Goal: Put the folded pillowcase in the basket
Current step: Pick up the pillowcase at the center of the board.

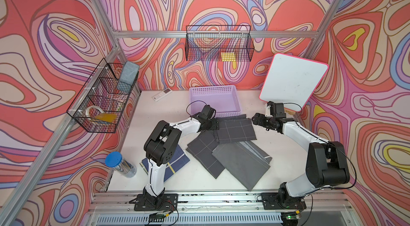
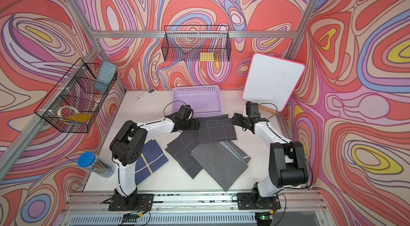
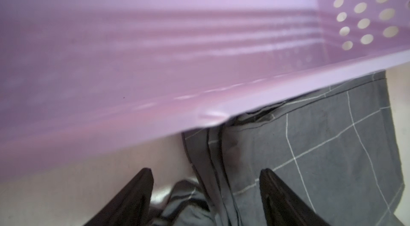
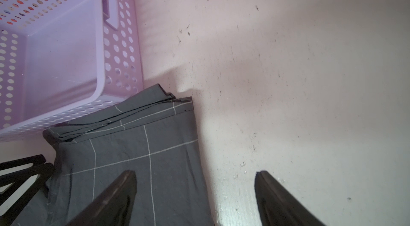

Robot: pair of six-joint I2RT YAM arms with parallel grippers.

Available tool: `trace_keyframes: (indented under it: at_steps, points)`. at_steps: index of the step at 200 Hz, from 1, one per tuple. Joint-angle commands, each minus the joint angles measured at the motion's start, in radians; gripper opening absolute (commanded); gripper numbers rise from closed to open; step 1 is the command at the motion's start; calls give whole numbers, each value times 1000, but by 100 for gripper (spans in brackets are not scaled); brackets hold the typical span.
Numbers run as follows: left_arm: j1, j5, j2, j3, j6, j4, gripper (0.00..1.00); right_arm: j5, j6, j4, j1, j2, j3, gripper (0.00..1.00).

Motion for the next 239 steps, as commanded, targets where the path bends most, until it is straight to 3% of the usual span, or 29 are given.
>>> trace_keyframes:
  at_steps: [1,74,145,168,239]
  points:
    - [-7,23,29,32,20,-36,76,6,0,14,-3,10,-12,86]
    - [-41,71,106,94,32,-77,60,7,-1,1,-3,26,1,85]
    - [-46,85,108,70,22,-59,15,4,-14,-40,-2,82,40,85]
    - [-47,95,94,61,27,-46,0,-36,-32,-50,-2,120,64,78]
    - [-43,124,48,29,46,-42,0,-116,-65,-87,-2,294,179,66]
